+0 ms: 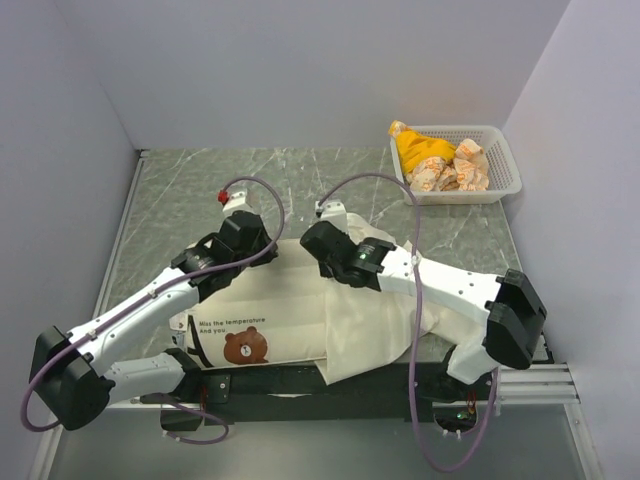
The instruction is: Put the pillow into the pillowcase
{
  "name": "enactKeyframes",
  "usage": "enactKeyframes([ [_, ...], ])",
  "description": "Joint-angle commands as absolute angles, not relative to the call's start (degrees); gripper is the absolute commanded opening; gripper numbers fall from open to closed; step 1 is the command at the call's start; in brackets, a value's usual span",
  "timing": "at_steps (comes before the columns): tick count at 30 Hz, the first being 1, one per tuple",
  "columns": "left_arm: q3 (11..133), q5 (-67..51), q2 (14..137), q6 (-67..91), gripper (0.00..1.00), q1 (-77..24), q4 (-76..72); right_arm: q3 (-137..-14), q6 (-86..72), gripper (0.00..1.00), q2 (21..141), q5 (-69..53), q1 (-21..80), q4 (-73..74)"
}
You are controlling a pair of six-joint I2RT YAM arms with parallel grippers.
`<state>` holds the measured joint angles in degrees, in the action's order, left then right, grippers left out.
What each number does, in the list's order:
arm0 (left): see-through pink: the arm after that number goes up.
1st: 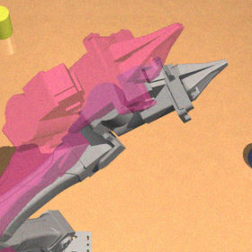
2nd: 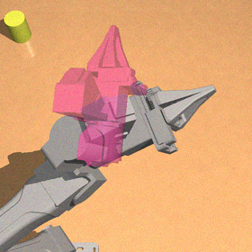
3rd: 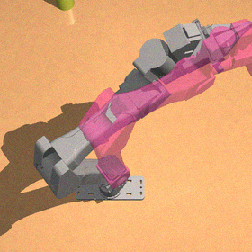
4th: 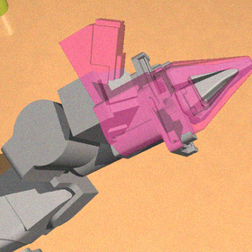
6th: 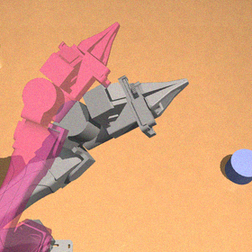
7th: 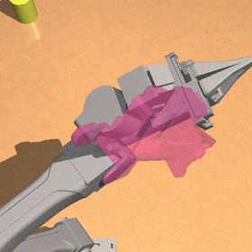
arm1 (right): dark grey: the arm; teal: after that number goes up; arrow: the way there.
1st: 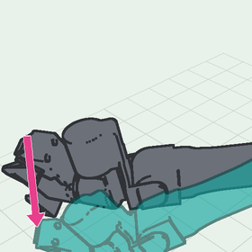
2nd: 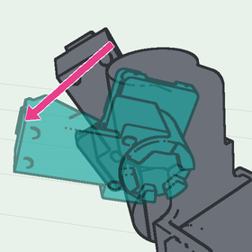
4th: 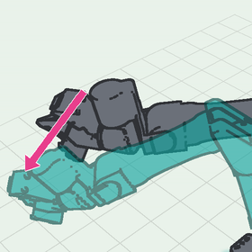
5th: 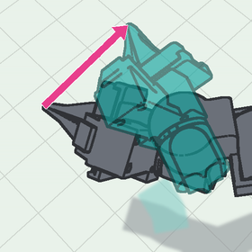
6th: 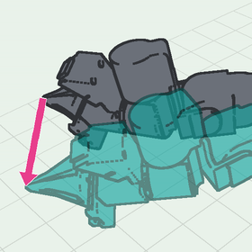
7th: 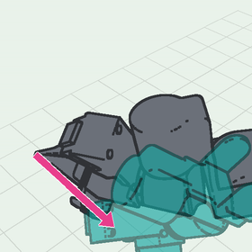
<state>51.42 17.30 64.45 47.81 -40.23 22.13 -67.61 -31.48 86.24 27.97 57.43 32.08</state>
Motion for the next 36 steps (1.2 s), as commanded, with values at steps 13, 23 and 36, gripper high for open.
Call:
enactKeyframes([
  [13, 57.0, -2.3, 77.2, 52.8, 0.01, -21.5, 5.8, -88.5, -31.5, 0.0, 99.0, 17.3, 65.8, 32.4],
  [23, 64.0, -4.9, 78.2, 48.2, 0.69, -18.7, 9.7, -82.6, -25.9, 0.32, 95.4, 8.2, 48.9, 28.3],
  [36, 40.5, 32.3, 49.0, 62.8, 0.99, -8.4, 36.9, -68.7, -30.1, 0.82, 78.3, 18.2, 58.0, 27.8],
])
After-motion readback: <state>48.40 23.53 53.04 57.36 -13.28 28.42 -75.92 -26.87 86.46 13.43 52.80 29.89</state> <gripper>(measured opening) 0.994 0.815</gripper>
